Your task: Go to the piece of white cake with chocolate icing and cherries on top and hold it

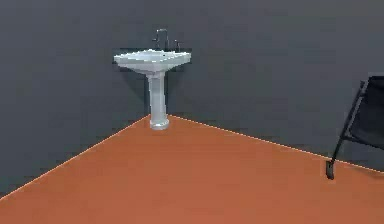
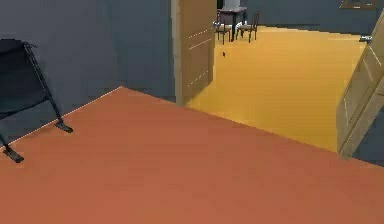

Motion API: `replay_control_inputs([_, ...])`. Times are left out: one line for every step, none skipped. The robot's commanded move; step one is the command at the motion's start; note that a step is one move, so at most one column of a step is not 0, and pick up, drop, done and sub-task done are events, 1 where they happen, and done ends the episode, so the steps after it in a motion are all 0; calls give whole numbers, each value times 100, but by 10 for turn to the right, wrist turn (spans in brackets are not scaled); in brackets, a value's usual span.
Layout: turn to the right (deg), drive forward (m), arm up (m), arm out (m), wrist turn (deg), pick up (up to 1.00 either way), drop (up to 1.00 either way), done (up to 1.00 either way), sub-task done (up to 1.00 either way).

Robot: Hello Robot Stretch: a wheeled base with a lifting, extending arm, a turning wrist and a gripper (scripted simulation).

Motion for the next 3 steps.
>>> replay_control_inputs([450, 0, 0, 0, 0, 0, 0, 0, 0])
replay_control_inputs([450, 0, 0, 0, 0, 0, 0, 0, 0])
replay_control_inputs([450, 0, 0, 0, 0, 0, 0, 0, 0])
